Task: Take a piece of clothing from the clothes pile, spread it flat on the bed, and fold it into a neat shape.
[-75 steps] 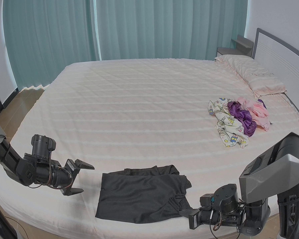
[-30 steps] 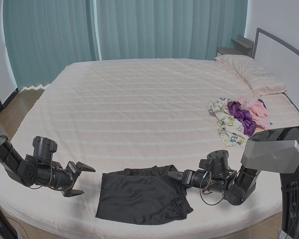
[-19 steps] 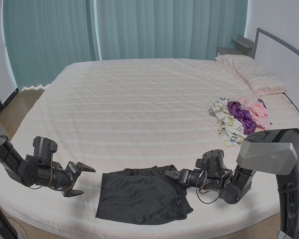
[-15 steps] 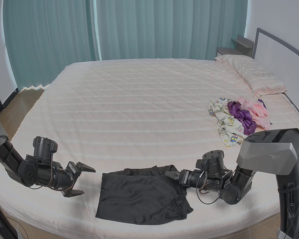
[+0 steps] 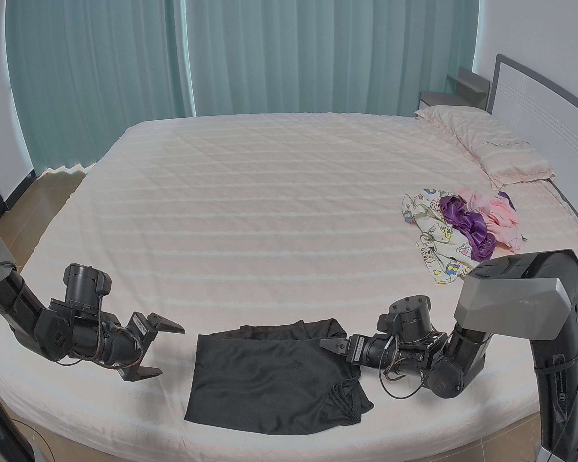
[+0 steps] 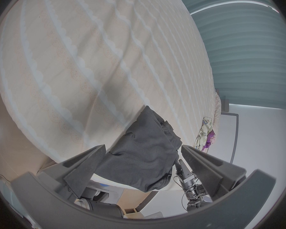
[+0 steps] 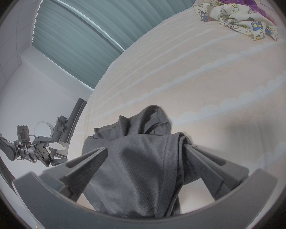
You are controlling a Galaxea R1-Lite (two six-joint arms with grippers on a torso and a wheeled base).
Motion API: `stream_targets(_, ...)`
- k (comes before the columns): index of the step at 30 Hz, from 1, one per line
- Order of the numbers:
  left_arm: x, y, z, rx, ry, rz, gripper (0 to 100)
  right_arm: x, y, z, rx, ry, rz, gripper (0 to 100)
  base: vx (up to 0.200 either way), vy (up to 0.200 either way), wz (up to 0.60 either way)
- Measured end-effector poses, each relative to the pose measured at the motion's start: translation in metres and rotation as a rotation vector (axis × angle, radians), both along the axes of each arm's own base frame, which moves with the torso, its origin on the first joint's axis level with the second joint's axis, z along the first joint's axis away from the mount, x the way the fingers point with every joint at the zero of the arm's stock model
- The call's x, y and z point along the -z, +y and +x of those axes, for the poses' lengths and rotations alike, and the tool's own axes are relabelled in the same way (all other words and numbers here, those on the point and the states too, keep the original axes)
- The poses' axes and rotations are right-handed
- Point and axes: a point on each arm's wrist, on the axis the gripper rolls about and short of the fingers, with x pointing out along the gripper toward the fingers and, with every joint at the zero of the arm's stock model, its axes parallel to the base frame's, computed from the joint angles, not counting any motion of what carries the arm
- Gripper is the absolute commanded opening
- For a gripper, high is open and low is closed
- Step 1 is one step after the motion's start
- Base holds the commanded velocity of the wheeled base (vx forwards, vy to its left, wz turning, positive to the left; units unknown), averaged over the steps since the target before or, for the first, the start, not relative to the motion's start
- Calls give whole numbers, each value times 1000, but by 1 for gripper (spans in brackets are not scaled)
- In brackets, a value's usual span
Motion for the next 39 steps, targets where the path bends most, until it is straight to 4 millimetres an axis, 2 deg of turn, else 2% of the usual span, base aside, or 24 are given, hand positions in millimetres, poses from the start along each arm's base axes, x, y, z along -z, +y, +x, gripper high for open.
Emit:
stream_targets(13, 0, 0, 0, 0, 0, 1, 100, -2, -4, 10, 40, 0, -11, 0, 0, 0, 0)
stream_targets(27, 0, 0, 0, -2, 1, 1, 100, -24, -17, 32, 118, -91, 23, 0, 0, 0, 0)
stream_targets(35, 0, 0, 0, -3, 1, 3, 100, -19, -15, 37, 105, -113, 30, 0, 0, 0, 0)
stream_targets(36, 0, 0, 0, -2, 1, 3, 100, -18, -14, 38, 102, -115, 30, 100, 0, 0, 0)
stream_targets(39, 1, 0, 0, -2, 2, 4, 100, -15, -13, 39, 98, -116, 27, 100, 0, 0, 0)
